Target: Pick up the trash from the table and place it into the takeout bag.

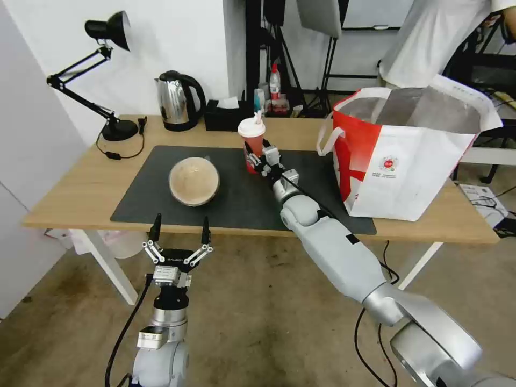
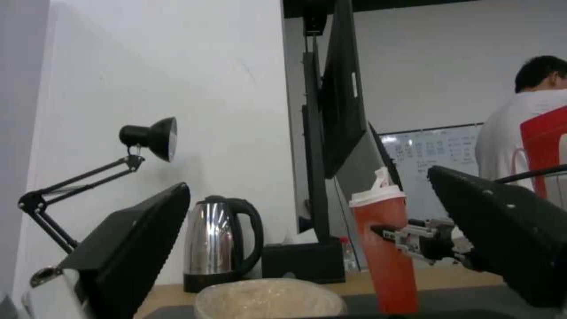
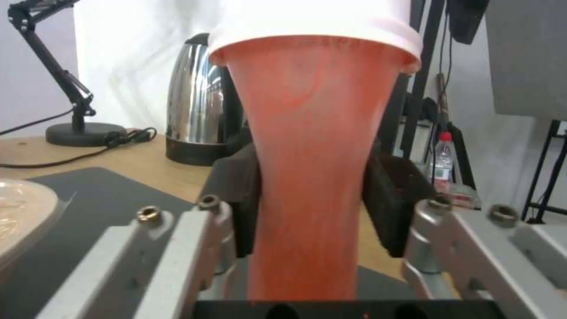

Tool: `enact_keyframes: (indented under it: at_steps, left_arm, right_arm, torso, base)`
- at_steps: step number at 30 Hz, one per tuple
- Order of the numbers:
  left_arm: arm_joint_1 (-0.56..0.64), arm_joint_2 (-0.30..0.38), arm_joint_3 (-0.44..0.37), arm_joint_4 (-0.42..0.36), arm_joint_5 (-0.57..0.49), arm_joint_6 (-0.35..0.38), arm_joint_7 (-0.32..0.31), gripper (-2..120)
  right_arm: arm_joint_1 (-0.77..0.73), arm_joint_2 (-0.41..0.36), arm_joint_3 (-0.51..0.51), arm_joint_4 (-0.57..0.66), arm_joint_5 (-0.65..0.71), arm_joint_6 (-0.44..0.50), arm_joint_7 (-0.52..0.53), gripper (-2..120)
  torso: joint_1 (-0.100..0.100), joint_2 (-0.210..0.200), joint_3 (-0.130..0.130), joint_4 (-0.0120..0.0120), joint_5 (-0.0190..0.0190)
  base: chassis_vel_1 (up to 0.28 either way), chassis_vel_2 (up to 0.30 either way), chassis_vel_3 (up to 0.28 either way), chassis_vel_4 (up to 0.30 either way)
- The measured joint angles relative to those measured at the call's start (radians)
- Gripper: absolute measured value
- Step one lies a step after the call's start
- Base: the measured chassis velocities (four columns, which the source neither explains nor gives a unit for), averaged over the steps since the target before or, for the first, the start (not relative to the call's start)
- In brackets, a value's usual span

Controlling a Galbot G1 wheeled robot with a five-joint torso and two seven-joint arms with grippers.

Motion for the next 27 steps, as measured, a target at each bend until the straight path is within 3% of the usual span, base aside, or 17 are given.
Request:
enact_keyframes:
  at_steps: [12,27]
  left_arm:
    - [0.001,0.000,-0.001,0.002,0.000,-0.001,0.000,100]
    - [-0.003,0.000,-0.003,0.004,0.000,-0.003,0.001,100]
  right_arm:
    - [-0.003,0.001,0.000,0.005,0.000,0.000,-0.001,9]
    - [-0.024,-0.026,0.043,0.090,0.000,0.000,0.002,6]
  torso:
    - [0.000,0.000,0.000,0.0001,0.0000]
    - [0.000,0.000,0.000,0.0001,0.0001]
  base:
    - [0.000,0.000,0.000,0.000]
    - [0.000,0.000,0.000,0.000]
